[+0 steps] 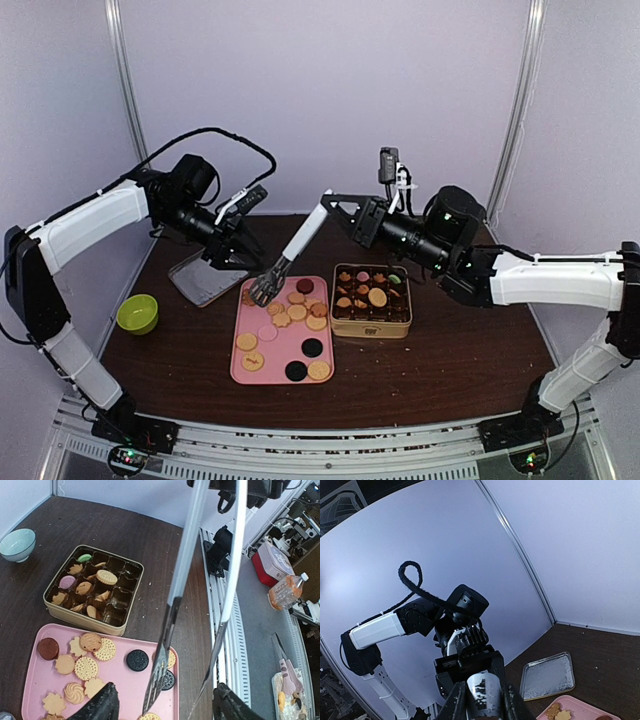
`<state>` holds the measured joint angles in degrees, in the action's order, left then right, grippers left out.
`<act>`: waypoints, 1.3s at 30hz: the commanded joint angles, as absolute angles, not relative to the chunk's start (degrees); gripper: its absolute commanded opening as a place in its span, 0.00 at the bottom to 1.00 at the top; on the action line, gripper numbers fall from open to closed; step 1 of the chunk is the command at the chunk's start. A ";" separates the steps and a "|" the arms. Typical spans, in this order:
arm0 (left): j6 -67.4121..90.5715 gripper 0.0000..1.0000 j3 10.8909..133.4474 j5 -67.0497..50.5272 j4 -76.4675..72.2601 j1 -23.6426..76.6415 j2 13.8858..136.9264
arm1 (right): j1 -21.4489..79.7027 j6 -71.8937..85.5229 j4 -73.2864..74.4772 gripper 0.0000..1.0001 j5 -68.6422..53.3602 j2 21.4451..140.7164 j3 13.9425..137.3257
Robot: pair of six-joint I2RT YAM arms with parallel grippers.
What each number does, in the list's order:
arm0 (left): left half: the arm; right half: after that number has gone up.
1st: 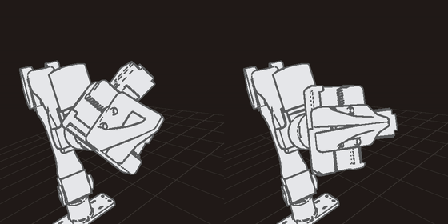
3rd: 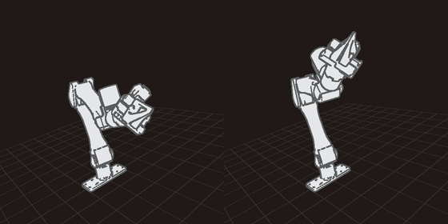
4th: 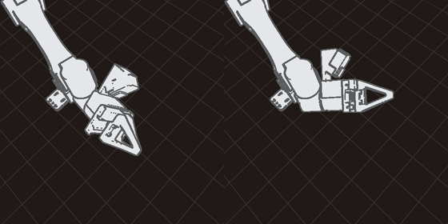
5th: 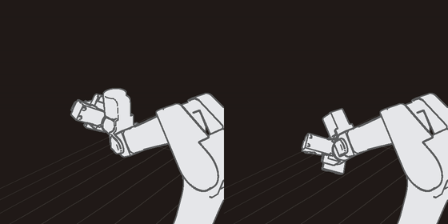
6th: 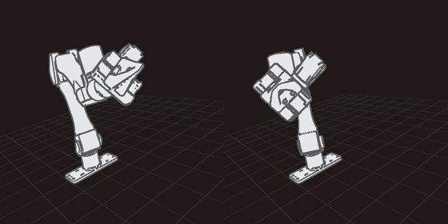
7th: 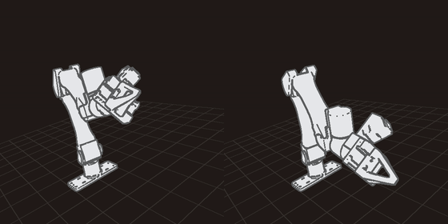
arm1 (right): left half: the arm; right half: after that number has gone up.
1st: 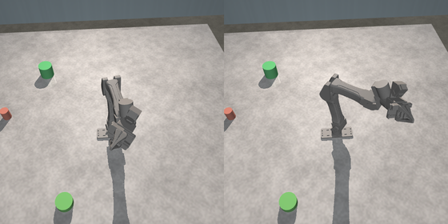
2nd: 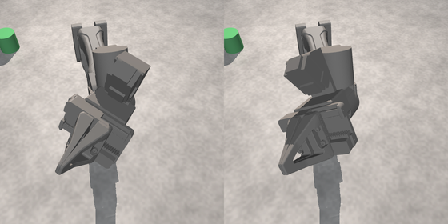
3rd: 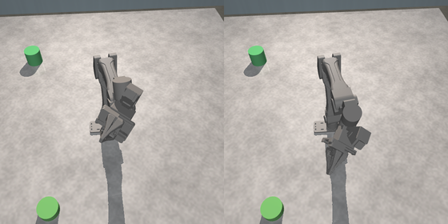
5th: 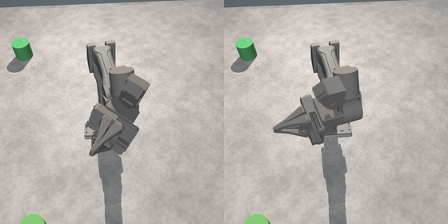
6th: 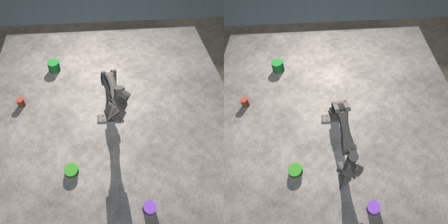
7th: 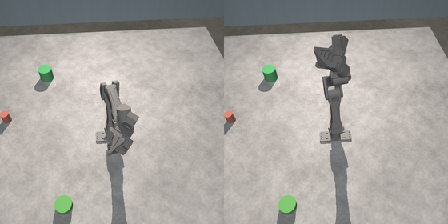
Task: Pack the cookies
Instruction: Pass from the right arm to the left
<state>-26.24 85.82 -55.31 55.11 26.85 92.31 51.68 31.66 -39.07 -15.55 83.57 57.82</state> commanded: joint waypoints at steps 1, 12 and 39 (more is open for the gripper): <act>-32.59 0.64 85.22 -59.72 60.84 27.19 92.29 | 52.03 32.55 -42.95 0.17 -16.57 83.50 60.07; -36.91 0.63 83.38 -61.29 65.63 27.33 92.17 | 52.00 30.40 -40.73 0.17 -16.16 82.18 60.54; -44.55 0.00 89.68 -62.34 76.88 27.78 96.50 | 52.13 33.22 -41.49 0.57 -21.98 83.75 59.78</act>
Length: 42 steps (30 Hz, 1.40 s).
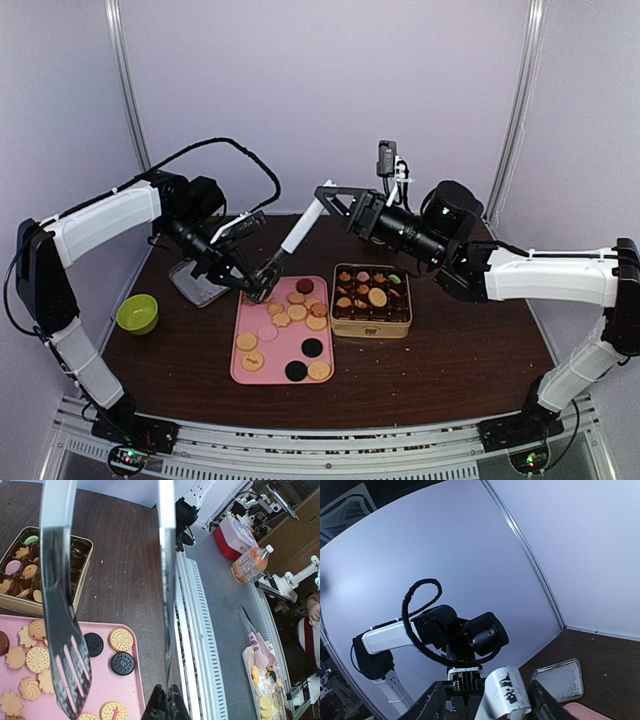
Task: Pack the cookies
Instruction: Pass from the right arm to the left, then pass from the left arm to the right
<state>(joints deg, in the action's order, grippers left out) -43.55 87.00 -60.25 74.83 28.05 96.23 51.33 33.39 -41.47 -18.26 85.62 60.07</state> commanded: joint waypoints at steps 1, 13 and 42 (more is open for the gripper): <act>-44.84 0.00 90.04 -62.63 77.42 27.77 96.49 | 52.12 32.96 -41.06 0.62 -22.39 83.44 59.31; -51.65 0.00 94.22 -65.99 86.46 28.18 97.48 | 52.03 35.07 -41.86 0.73 -32.91 89.11 61.24; -45.14 0.00 94.86 -56.27 79.68 28.48 96.86 | 51.07 37.26 -36.75 0.45 -39.38 94.18 68.51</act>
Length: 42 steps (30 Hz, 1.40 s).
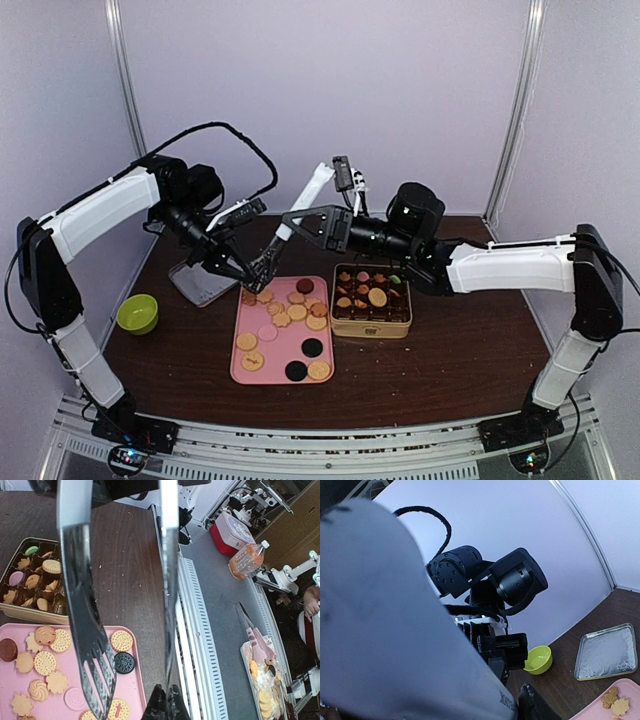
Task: Pack the cookies
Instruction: Pass from the left arm to the right
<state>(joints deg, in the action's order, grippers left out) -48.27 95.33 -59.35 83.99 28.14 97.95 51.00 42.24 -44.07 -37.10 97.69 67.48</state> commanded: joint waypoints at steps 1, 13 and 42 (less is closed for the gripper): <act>-44.58 0.00 94.45 -55.73 78.94 28.48 96.64 | 51.07 35.72 -34.97 0.44 -39.35 93.40 68.45; -42.36 0.00 92.61 -51.54 75.76 28.53 96.23 | 51.12 33.32 -33.73 0.52 -38.79 92.07 68.34; -44.96 0.00 91.10 -50.37 77.35 28.50 95.71 | 48.35 33.62 -33.37 0.56 -45.16 89.34 67.96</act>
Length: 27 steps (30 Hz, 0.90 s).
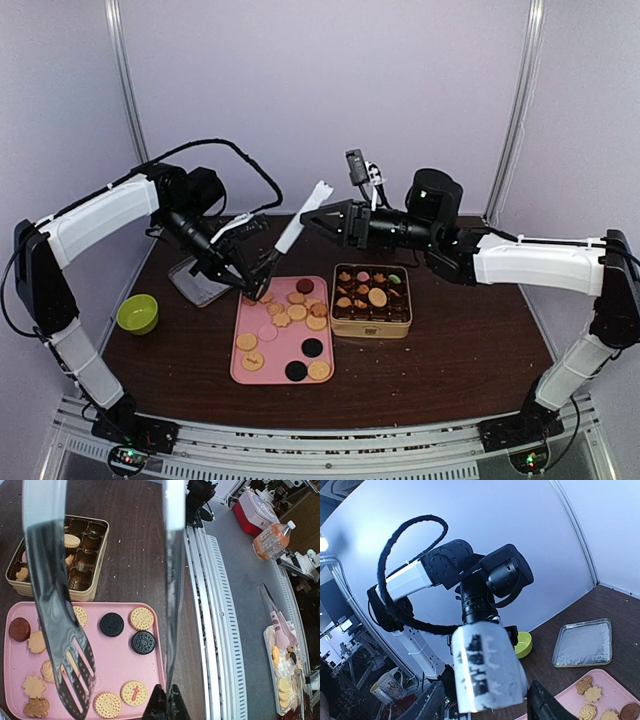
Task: Pack the cookies
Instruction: Pass from the left arm to the right
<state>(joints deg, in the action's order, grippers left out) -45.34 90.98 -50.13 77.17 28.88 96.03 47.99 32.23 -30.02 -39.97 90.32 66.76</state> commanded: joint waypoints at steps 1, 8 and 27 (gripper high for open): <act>-45.26 0.00 91.18 -50.32 77.69 28.48 95.71 | 48.34 32.85 -31.50 0.56 -46.10 89.56 68.69; -47.18 0.00 91.73 -50.86 79.76 28.48 96.20 | 48.38 25.09 -14.87 0.58 -49.93 91.87 75.16; -49.77 0.00 93.38 -50.40 83.00 28.78 96.93 | 48.60 16.54 -1.10 0.55 -47.35 94.72 82.11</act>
<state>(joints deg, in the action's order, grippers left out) -48.56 91.42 -49.30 82.70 28.77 96.31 48.23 15.81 1.08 -45.25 94.89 81.49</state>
